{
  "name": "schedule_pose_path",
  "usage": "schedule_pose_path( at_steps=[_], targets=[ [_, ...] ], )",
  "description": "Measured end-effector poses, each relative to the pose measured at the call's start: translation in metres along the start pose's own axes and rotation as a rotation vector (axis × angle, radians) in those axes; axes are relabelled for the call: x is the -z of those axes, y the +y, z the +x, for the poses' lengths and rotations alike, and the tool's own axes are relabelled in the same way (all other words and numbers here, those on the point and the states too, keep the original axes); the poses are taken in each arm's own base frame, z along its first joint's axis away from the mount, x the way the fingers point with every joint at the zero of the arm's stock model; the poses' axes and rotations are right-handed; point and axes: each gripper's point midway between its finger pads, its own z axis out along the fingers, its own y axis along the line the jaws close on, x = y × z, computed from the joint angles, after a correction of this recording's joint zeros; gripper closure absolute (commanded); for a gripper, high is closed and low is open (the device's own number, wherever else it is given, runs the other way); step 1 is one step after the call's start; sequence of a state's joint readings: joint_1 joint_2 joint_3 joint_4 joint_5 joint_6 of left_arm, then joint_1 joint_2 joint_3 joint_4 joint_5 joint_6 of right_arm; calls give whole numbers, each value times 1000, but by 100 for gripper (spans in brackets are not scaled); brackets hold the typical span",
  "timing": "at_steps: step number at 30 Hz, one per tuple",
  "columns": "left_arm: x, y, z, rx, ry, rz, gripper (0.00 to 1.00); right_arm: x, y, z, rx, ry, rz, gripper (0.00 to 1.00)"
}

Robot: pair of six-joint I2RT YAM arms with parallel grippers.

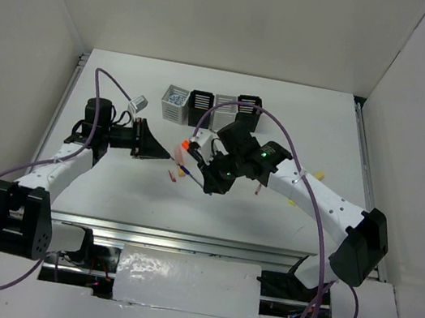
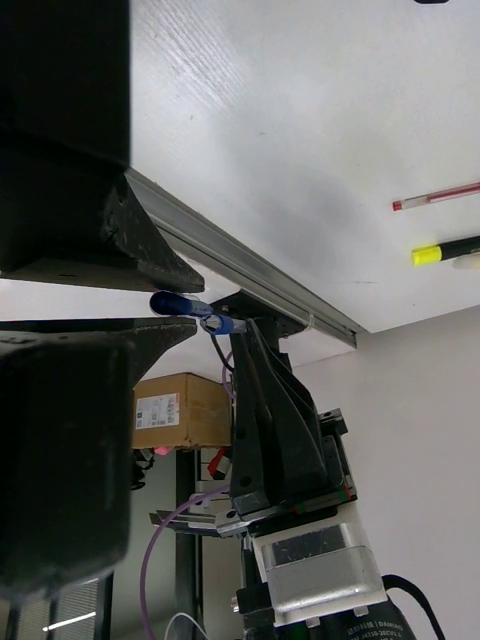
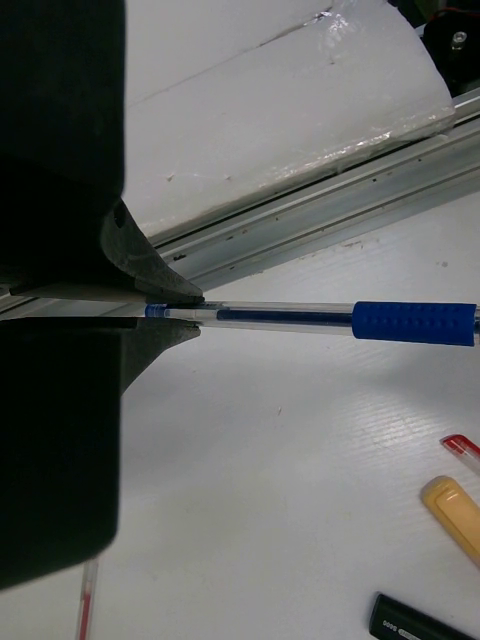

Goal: Sort the stationery into containers
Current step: Close the pen cap on the pen.

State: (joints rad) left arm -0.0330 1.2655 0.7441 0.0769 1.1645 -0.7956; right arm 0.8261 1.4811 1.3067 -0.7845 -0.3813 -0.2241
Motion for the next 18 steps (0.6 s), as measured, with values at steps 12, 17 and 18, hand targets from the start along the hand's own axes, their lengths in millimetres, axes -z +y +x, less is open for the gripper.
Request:
schedule_pose_path(
  at_steps=[12, 17, 18],
  targets=[
    [-1, -4, -2, -9, -7, 6, 100, 0, 0, 0, 0, 0, 0, 100],
    [0, -7, -6, -19, -14, 5, 100, 0, 0, 0, 1, 0, 0, 100],
    [0, -7, -6, -21, -15, 5, 100, 0, 0, 0, 0, 0, 0, 100]
  ],
)
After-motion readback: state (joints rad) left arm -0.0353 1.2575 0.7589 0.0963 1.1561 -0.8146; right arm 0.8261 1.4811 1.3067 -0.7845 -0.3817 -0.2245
